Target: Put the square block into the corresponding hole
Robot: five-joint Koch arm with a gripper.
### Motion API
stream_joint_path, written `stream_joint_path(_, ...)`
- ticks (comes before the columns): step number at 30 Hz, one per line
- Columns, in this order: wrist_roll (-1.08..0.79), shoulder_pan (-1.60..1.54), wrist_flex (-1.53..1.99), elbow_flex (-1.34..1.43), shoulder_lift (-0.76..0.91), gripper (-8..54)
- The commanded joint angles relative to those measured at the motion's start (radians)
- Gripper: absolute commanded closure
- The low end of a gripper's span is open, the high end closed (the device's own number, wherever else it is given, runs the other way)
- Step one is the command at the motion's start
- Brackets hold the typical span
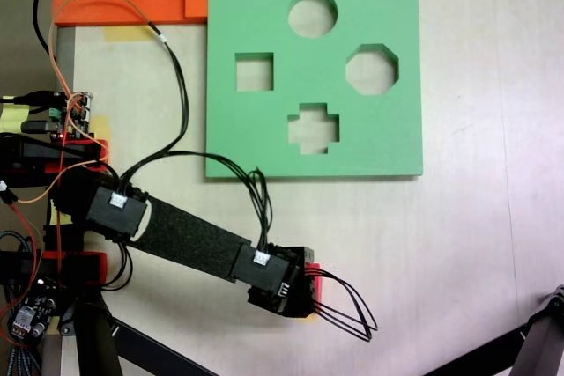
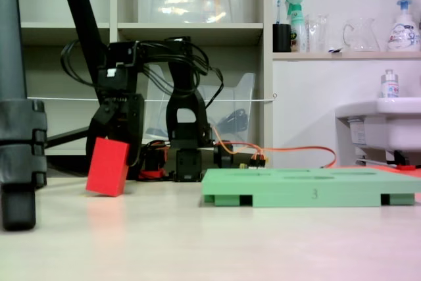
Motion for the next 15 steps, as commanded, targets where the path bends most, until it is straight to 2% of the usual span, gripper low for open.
stream_joint_path(1, 0.028, 0.020, 0.080, 0.003, 0.058, 29.8)
stream_joint_path(8, 0.123, -0.009, 0.172, -0.017, 0.245, 30.8)
stream_joint_path(12, 0.288, -0.112, 0.250, -0.028, 0.336, 31.0)
stream_joint_path(15, 0.468, -0.341, 0.296, -0.029, 0.388, 31.0)
